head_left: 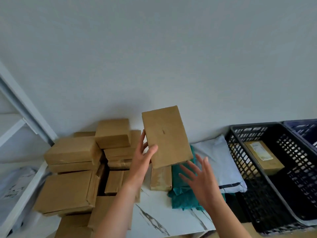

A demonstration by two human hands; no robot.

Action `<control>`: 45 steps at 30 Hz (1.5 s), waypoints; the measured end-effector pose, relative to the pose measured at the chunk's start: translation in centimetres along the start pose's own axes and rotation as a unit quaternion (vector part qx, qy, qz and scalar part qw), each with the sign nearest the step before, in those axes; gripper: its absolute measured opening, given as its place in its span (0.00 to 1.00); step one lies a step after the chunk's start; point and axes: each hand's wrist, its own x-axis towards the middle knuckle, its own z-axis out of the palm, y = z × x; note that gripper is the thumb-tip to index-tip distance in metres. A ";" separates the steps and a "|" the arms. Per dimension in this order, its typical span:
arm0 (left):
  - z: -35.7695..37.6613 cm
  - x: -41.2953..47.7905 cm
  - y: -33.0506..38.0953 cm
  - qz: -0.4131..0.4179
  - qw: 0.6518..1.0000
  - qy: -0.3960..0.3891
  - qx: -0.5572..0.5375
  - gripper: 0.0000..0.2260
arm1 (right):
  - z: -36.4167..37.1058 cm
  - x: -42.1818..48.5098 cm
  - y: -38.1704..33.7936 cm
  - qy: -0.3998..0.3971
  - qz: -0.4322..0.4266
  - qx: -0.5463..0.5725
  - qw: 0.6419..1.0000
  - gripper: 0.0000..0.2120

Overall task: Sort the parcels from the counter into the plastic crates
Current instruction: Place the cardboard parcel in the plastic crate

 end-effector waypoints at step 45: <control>6.3 -3.6 7.9 0.283 0.914 0.020 0.290 0.22 | 3.9 4.1 -6.9 -0.084 0.002 0.162 0.983 0.30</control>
